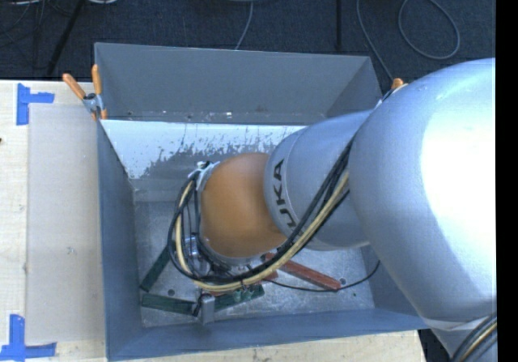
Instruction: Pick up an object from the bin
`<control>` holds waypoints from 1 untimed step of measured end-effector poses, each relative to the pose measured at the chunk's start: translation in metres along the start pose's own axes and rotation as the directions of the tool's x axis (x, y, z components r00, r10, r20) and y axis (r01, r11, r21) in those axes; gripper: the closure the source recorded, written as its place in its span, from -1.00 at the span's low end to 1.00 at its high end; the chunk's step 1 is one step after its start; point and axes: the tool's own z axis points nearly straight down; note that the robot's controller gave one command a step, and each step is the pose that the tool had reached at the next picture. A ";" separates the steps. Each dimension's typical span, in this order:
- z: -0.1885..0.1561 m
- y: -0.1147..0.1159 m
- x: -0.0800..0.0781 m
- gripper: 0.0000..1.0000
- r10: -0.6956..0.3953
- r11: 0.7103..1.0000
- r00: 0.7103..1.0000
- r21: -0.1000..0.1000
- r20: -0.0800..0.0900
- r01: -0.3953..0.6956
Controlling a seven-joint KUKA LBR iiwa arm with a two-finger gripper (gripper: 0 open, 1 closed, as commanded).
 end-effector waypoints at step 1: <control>-0.001 -0.002 0.000 1.00 0.003 1.000 1.000 0.003 -0.003 -0.003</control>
Offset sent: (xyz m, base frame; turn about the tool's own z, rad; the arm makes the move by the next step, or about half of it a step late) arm 0.0000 0.0000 0.0000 0.0000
